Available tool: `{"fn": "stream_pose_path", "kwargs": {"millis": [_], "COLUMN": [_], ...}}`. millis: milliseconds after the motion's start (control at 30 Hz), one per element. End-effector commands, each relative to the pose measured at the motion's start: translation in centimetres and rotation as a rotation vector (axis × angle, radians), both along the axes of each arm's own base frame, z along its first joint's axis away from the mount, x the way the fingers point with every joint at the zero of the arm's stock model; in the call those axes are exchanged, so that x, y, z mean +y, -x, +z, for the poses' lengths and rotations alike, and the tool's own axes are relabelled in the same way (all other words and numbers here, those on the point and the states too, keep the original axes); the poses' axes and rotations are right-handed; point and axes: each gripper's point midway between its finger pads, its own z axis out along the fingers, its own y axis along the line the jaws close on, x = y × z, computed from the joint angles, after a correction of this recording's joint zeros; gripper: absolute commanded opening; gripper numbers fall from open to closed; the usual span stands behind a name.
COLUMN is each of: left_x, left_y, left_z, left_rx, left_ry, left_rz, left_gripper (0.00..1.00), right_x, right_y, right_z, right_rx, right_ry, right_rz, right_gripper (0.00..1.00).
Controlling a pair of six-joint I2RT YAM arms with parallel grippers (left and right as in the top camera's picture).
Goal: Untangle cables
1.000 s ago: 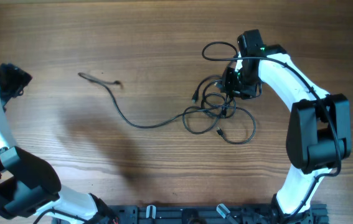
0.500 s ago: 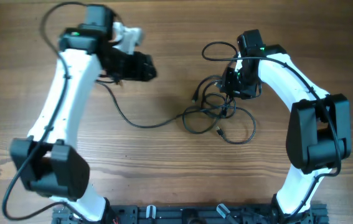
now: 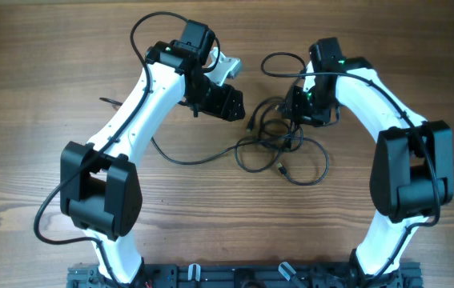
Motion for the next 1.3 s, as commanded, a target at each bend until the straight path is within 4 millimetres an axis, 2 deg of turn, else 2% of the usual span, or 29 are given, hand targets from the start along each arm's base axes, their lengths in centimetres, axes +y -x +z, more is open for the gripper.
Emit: {"fn": "stream_pose_path", "kwargs": {"millis": [0, 233, 467, 667, 933, 1167, 1267], "left_x": [-0.3, -0.2, -0.2, -0.2, -0.4, -2.0, -2.6], "left_y": [0.0, 0.1, 0.0, -0.1, -0.5, 0.9, 2.1], "left_z": [0.5, 0.2, 0.1, -1.0, -1.0, -1.2, -2.3], "left_rx": [-0.016, -0.044, -0.081, -0.068, -0.102, -0.083, -0.032], "left_ry": [0.025, 0.019, 0.012, 0.005, 0.008, 0.004, -0.008], "left_rz": [-0.022, -0.091, -0.145, -0.161, -0.184, -0.233, -0.258], "left_gripper": [0.73, 0.71, 0.72, 0.71, 0.70, 0.70, 0.68], "right_x": [1.7, 3.0, 2.9, 2.9, 3.0, 2.8, 2.8], "right_y": [0.1, 0.3, 0.5, 0.5, 0.2, 0.1, 0.1], "right_z": [0.5, 1.4, 1.4, 1.4, 1.4, 1.3, 1.3], "right_rx": [-0.002, 0.009, 0.020, 0.019, 0.008, 0.001, 0.001], "right_ry": [-0.152, -0.247, -0.246, -0.246, -0.247, -0.237, -0.237], "right_rz": [0.082, 0.090, 0.081, 0.081, 0.081, 0.082, 0.082], "right_gripper": [0.49, 0.49, 0.49, 0.49, 0.49, 0.49, 0.49]}}
